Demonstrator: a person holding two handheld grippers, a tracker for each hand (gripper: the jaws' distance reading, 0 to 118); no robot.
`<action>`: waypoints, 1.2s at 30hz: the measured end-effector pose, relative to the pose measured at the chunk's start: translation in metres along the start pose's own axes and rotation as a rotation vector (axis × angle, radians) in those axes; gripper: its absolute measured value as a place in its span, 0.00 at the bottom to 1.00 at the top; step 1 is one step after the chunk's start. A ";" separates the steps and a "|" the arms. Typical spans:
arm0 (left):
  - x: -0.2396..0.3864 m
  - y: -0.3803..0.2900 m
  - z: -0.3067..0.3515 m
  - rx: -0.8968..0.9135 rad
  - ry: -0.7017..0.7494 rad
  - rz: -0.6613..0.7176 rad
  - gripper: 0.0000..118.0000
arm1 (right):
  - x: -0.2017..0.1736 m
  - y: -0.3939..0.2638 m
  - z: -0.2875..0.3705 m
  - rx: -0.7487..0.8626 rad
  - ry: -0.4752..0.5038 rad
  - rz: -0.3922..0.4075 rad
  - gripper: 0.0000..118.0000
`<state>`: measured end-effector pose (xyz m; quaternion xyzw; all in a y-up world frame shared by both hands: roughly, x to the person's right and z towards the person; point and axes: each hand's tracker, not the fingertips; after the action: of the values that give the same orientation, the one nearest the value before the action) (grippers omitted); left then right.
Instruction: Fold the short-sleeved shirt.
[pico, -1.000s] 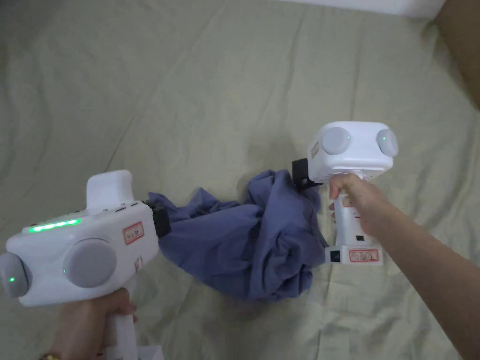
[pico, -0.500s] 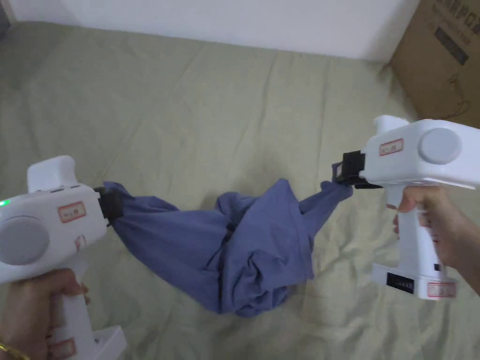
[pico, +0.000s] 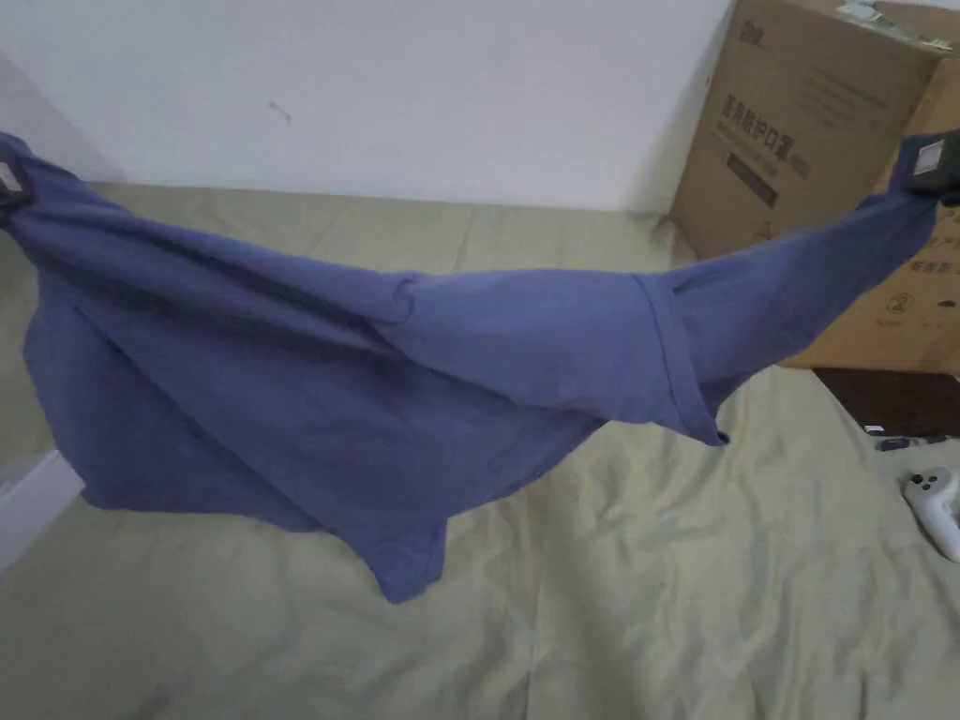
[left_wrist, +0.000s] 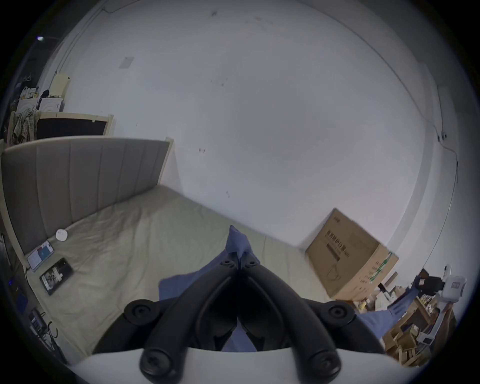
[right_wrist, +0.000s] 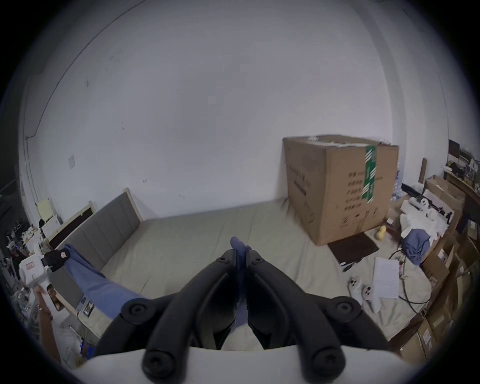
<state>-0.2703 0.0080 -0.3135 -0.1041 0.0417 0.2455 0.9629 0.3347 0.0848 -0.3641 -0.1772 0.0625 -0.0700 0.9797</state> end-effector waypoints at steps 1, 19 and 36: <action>0.001 0.008 0.006 0.012 -0.010 0.013 0.00 | 0.003 0.005 0.009 0.014 -0.006 -0.007 0.05; 0.047 0.117 -0.034 0.083 -0.010 -0.090 0.00 | -0.001 0.098 -0.003 0.116 -0.102 0.027 0.05; 0.093 0.190 -0.219 0.140 0.080 -0.113 0.00 | -0.042 0.178 -0.185 0.146 -0.273 0.025 0.05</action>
<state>-0.2867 0.1654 -0.5735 -0.0484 0.0912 0.1832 0.9776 0.2864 0.1942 -0.5953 -0.1124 -0.0745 -0.0373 0.9902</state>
